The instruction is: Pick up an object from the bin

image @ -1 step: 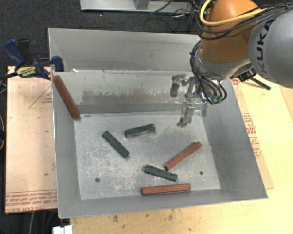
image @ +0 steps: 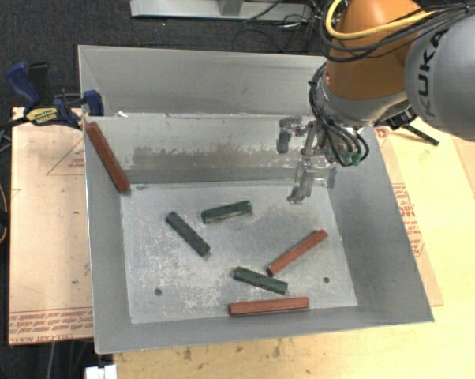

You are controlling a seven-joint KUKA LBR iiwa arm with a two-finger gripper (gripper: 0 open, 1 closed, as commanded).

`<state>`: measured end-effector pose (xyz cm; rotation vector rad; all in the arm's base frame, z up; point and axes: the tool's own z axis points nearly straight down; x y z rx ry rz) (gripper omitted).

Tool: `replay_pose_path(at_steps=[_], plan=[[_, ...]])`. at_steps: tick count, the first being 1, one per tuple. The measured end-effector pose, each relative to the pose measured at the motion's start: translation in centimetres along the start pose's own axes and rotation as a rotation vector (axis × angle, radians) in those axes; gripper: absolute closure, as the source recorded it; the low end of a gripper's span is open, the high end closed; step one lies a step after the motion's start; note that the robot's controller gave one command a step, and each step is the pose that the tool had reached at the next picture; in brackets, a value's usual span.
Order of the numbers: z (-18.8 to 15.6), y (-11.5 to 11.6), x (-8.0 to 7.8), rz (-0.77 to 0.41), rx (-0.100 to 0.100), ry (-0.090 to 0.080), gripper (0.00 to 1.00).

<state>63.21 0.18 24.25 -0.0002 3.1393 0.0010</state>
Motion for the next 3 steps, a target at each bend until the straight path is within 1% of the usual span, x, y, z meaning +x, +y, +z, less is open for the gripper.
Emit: replay_pose_path(at_steps=[1, 2, 3], plan=[[3.7, -0.2, -0.4, -0.073, 0.0, -0.006, 0.0], [10.4, 2.8, -1.8, -0.02, -0.001, -0.005, 0.0], [17.2, 0.4, -1.9, -0.367, -0.001, 0.0, 1.0]])
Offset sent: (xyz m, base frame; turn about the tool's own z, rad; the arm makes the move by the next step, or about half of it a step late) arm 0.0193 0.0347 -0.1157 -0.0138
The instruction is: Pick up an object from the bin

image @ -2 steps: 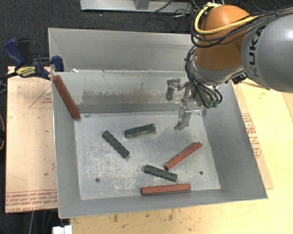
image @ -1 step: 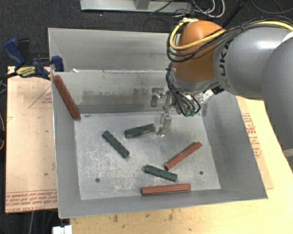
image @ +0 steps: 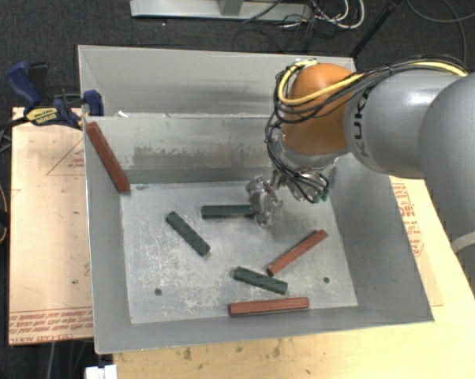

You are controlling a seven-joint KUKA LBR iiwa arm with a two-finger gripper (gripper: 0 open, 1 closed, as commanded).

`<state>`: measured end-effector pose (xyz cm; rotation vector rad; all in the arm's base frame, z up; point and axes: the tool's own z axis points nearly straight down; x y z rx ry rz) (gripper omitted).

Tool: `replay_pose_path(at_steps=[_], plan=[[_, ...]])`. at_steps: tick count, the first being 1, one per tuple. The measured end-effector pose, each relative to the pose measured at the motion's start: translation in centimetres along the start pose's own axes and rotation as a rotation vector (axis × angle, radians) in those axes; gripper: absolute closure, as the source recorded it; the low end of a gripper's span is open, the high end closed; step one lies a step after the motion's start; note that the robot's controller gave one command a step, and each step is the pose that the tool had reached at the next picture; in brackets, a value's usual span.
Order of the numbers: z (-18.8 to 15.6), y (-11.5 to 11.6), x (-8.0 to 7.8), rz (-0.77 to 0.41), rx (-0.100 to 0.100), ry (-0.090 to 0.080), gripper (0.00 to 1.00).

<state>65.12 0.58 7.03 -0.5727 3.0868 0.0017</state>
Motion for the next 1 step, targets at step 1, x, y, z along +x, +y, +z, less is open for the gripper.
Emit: replay_pose_path(at_steps=[1], plan=[[0.0, 0.01, -0.01, 0.0, 0.0, 0.0, 0.0]])
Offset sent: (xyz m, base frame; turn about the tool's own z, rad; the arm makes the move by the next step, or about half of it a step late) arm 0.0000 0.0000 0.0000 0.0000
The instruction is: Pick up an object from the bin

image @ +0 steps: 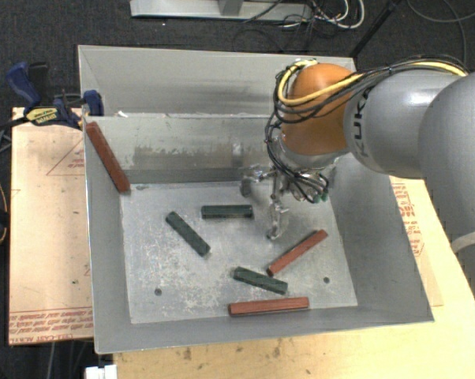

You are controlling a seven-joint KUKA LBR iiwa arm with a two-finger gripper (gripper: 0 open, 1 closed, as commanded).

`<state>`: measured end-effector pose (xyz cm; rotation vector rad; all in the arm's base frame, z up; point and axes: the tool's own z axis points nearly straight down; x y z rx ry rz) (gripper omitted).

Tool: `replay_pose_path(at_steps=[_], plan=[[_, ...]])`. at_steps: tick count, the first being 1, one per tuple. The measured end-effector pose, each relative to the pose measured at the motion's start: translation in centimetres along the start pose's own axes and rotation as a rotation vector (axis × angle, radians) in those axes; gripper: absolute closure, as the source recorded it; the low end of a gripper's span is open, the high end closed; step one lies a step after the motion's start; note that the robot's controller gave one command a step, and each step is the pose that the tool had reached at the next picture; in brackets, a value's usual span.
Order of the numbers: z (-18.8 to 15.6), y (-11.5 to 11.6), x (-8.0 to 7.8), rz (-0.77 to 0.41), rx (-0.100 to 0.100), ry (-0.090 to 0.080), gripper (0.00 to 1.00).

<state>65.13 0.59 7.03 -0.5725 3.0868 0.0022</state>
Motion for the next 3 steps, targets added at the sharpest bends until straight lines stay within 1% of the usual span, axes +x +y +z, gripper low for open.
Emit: replay_pose_path(at_steps=[1, 2, 3], plan=[[0.0, 0.0, 0.0, 0.0, 0.0, 0.0, 0.0], [-0.5, 8.0, -1.1, 0.013, 0.0, -0.001, 1.0], [-0.5, 8.0, -1.1, 0.013, 0.0, -0.001, 1.0]])
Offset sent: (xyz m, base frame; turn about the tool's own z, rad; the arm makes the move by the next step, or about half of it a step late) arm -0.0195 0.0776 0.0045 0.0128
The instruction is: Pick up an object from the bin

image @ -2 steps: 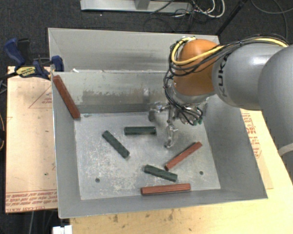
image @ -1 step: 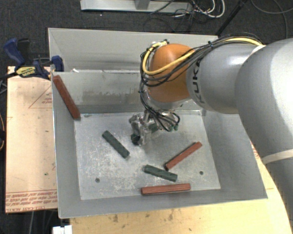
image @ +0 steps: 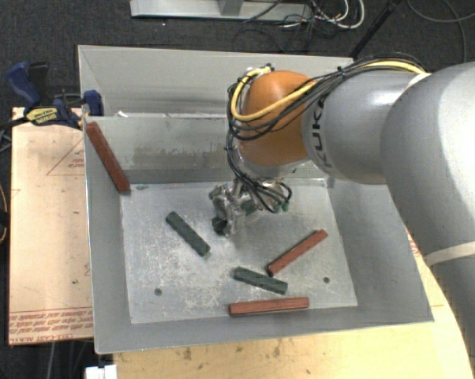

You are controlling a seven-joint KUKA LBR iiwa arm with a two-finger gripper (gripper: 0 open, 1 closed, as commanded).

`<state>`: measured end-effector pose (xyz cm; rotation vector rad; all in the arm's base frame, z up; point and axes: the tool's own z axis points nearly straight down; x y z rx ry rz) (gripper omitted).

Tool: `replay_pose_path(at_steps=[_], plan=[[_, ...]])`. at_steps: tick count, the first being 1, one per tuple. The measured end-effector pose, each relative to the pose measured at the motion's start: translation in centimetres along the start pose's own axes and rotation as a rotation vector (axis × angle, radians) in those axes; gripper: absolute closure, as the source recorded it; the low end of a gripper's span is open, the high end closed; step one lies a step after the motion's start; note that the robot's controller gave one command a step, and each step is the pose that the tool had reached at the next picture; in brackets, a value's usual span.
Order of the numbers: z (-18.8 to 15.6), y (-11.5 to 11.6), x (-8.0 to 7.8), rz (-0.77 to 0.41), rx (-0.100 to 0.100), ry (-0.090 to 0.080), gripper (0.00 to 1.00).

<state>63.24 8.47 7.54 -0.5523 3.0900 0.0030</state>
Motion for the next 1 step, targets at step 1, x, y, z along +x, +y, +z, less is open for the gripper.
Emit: replay_pose_path(at_steps=[1], plan=[[-15.33, 1.45, 0.53, -0.001, 0.002, -0.003, 1.0]])
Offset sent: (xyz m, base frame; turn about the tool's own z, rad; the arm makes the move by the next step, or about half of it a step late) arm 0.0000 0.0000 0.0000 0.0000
